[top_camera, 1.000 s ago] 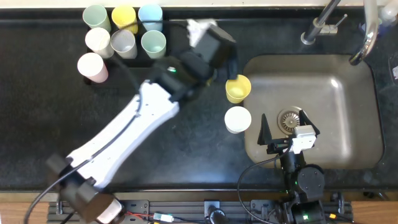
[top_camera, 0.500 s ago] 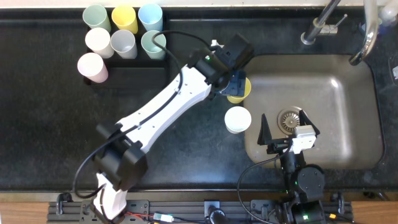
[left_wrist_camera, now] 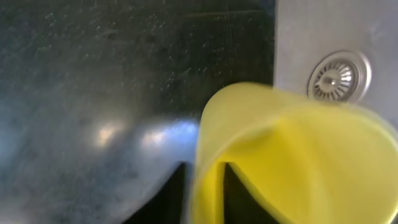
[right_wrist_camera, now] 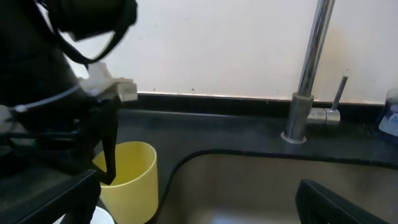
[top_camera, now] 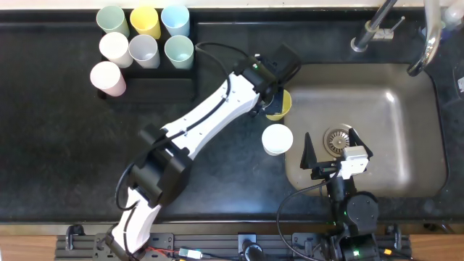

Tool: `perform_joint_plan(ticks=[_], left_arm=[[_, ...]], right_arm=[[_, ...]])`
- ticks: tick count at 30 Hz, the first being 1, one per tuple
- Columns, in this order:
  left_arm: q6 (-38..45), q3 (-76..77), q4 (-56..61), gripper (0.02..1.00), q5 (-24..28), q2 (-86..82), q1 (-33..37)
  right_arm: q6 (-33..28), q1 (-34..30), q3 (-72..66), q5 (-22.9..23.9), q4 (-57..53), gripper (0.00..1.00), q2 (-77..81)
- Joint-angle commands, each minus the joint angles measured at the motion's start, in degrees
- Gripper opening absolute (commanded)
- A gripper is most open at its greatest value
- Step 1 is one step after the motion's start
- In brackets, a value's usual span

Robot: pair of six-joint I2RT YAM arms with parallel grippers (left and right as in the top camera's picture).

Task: Store Cups

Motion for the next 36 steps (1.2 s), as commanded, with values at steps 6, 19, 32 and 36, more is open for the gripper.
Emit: perform_joint_plan(ticks=[6,19,32,36], left_arm=[[-3.8,2.4,1.4,0.034,-4.7,-2.6,1.0],[-20.6,2.3,-7.3,0.034,-23.6,-20.7,17.7],[-76.7,-10.7,-23.3,0.034,-21.7,-25.5,25.6],[-76.0,-14.0,-19.8,0.034,-18.4,-24.0,28.2]], right_arm=[[-0.2,0.0,-0.7,-0.2,0.3,0.998,-0.2],[-0.2,0.0,-0.7,-0.2,0.3,1.000,-0.2],[-0.2,0.0,-0.7,-0.2,0.3,0.998,-0.2],[-0.2,0.0,-0.7,-0.2,0.3,0.996,-0.2]])
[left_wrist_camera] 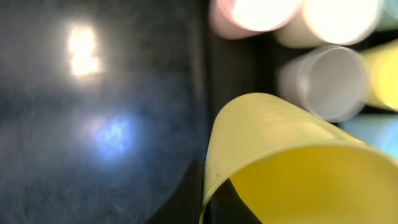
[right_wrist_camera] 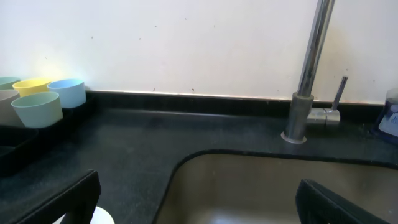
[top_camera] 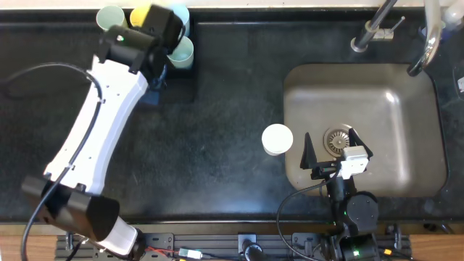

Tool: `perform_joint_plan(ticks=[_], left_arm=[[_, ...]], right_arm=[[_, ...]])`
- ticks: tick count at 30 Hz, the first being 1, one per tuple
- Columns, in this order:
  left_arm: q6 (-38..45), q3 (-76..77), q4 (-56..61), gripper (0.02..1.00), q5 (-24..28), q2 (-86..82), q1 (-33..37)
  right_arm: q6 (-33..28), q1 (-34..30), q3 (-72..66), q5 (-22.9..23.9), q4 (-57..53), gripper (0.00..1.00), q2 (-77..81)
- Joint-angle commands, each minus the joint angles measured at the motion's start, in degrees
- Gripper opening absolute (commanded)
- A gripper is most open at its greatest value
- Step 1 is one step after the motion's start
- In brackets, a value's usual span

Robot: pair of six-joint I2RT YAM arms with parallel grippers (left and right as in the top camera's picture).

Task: Store Cups

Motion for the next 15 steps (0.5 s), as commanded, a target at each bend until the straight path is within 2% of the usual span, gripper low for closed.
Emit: perform_joint_plan(ticks=[1,10,15], left_arm=[[-7.2,-3.7,4.0,0.034,3.8,2.7,3.8],[-1.2,-3.7,11.7,0.034,7.7,9.4,9.0],[-0.7,-3.7,12.7,0.034,9.4,11.5,10.1]], right_arm=[[-0.2,0.0,-0.7,-0.2,0.3,0.998,-0.2],[-0.2,0.0,-0.7,-0.2,0.3,0.998,-0.2],[-0.2,0.0,-0.7,-0.2,0.3,0.998,-0.2]])
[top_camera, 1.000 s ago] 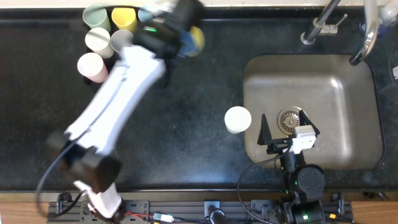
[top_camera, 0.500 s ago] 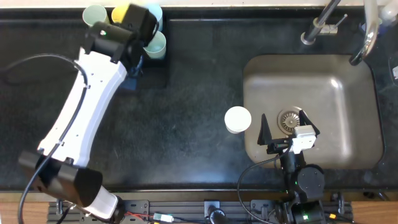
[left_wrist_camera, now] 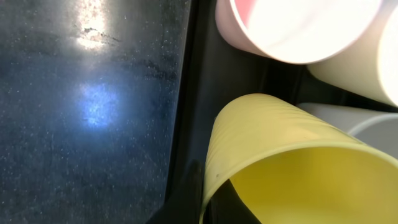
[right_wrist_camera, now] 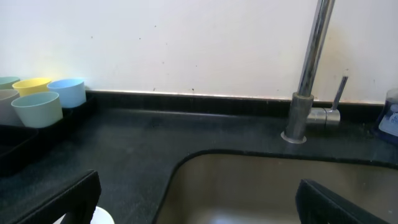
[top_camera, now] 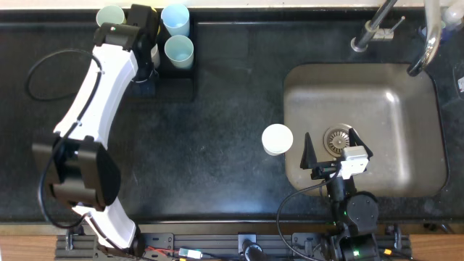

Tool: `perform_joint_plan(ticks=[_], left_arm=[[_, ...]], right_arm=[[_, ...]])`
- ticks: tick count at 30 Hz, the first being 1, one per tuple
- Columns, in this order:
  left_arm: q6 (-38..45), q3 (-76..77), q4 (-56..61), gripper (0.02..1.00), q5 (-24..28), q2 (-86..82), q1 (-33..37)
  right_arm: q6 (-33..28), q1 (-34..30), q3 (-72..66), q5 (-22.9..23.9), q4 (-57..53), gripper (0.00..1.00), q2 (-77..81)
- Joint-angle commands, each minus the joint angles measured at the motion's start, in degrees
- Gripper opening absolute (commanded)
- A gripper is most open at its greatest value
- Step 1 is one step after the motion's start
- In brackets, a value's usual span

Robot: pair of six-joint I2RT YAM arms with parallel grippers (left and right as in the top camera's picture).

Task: Store Cups

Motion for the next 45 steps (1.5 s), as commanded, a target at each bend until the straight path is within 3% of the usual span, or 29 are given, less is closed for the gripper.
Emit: perform_joint_plan(ticks=[1,8,18,31,34,37,39,42,45], left_arm=[[1.8,-0.4,0.1,0.034,2.3,2.0,1.2],[1.8,-0.4,0.3,0.034,4.9,4.1,1.8],[1.7,-0.4,0.5,0.045,3.8,4.3,2.2],[1.7,-0.4,0.5,0.251,1.8,4.3,2.2],[1.7,-0.4,0.7,0.347,1.5,4.0,2.2],[1.8,-0.4,0.6,0.457,-1.5,1.3,2.1],[1.8,-0.4,0.2,0.474,-3.5,-1.3,2.1],[6.0,-0.4,0.8,0.505,-7.9,-6.5,2.1],[22.7,-0.4,7.3,0.579,-13.5,-13.1,2.0]], right_arm=[[-0.2,0.0,-0.7,-0.2,0.3,0.998,-0.2],[-0.2,0.0,-0.7,-0.2,0.3,0.996,-0.2],[-0.2,0.0,-0.7,-0.2,0.3,0.996,-0.2],[-0.2,0.0,-0.7,-0.2,0.3,0.998,-0.2],[-0.2,0.0,-0.7,-0.2,0.3,0.996,-0.2],[-0.2,0.0,-0.7,-0.2,0.3,0.998,-0.2],[-0.2,0.0,-0.7,-0.2,0.3,0.998,-0.2],[-0.2,0.0,-0.7,-0.2,0.3,0.998,-0.2],[-0.2,0.0,-0.7,-0.2,0.3,0.996,-0.2]])
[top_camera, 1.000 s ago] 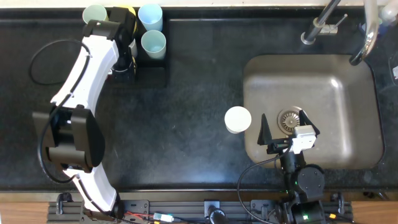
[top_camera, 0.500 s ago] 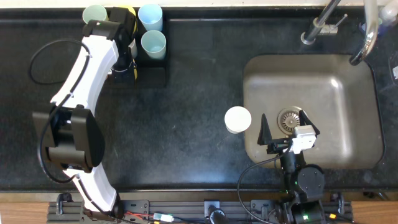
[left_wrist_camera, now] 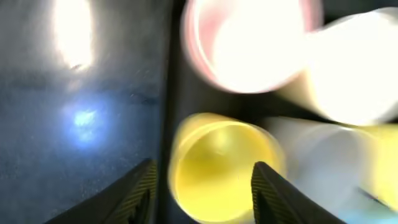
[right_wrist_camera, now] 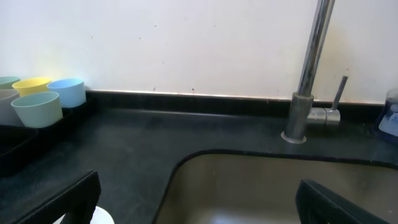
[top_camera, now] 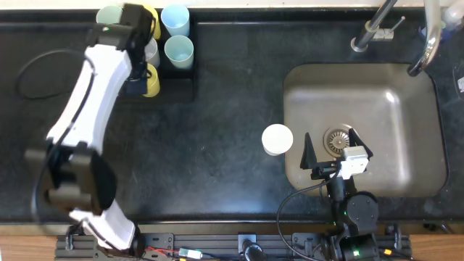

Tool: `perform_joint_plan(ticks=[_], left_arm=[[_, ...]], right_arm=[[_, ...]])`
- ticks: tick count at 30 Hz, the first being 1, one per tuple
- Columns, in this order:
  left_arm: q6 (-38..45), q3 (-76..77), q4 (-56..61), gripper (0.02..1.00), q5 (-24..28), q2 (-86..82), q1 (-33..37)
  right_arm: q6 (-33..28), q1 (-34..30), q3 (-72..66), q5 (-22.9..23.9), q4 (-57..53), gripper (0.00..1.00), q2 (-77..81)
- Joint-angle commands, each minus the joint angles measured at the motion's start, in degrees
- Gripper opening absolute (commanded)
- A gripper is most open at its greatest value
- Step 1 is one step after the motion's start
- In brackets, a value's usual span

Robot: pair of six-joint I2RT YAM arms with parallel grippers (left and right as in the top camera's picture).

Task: Store Cups

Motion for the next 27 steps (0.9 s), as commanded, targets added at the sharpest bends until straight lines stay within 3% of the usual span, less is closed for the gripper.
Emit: perform_joint_plan(ticks=[1,5,7,9,13,17,27], left_arm=[[25.6,-0.2,9.2,0.606,-10.6,-11.9,0.2],[63.8,-5.9,33.0,0.693,-7.6,-20.7,-1.6],[76.8,-11.1,43.6,0.772,-3.3,-25.9,-2.5],[84.6,-17.4,51.6,0.847,1.8,-31.3,-2.6],[94.9,-37.1,65.7,1.000,13.0,-47.5,-1.0],[101.9,-50.3,72.9,1.000,19.8,-57.9,0.6],[103.3,-76.5,79.8,1.000,21.5,-81.6,1.3]], right_arm=[[-0.1,0.0,-0.7,-0.2,0.3,0.996,-0.2],[-0.1,0.0,-0.7,-0.2,0.3,0.998,-0.2],[-0.1,0.0,-0.7,-0.2,0.3,0.998,-0.2],[-0.1,0.0,-0.7,-0.2,0.3,0.998,-0.2],[-0.2,0.0,-0.7,-0.2,0.3,0.998,-0.2],[-0.1,0.0,-0.7,-0.2,0.3,0.998,-0.2],[-0.1,0.0,-0.7,-0.2,0.3,0.996,-0.2]])
